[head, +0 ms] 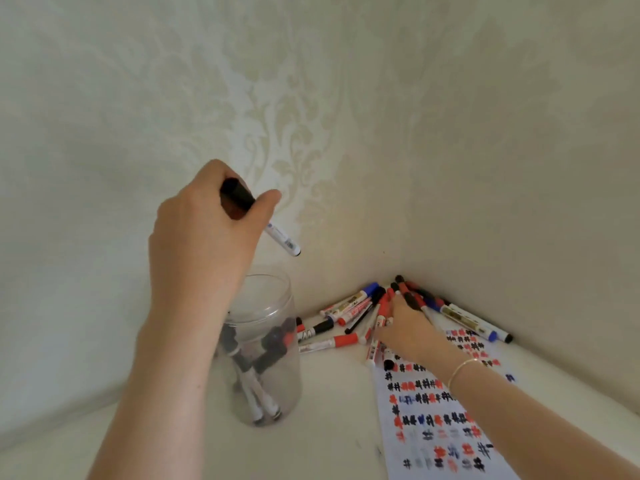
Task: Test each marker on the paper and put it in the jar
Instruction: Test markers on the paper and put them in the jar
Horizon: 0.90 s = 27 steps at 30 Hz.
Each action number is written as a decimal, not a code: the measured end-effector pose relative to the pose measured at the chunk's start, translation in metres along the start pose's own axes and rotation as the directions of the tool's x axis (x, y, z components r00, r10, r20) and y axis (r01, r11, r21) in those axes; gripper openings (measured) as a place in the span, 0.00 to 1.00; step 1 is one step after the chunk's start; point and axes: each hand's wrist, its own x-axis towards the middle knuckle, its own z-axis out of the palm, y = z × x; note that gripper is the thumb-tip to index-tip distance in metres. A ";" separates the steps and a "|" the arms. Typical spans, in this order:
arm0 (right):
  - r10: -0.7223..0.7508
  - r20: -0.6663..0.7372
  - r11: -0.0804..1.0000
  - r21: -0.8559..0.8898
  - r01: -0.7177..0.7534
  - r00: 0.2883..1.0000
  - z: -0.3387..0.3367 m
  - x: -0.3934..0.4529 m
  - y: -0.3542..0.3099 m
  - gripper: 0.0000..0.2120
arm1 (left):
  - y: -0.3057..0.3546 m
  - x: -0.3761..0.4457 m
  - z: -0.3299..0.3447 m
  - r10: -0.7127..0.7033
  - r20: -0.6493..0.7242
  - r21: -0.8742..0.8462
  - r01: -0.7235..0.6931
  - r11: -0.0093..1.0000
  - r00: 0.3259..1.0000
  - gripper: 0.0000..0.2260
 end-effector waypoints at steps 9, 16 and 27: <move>-0.003 -0.014 0.923 -0.385 -0.002 1.000 0.042 0.008 0.012 0.24 | -0.011 -0.016 0.024 -0.016 0.239 0.454 -0.097 0.886 0.971 0.12; -0.041 0.028 0.985 -0.169 0.046 0.999 0.024 0.012 0.008 0.12 | -0.030 -0.025 0.040 -0.179 0.489 0.555 -0.146 0.819 0.854 0.13; -0.133 0.161 0.246 0.961 -0.125 0.978 -0.039 -0.017 -0.026 0.17 | -0.017 -0.026 0.042 0.020 0.373 0.398 -0.180 0.900 0.927 0.14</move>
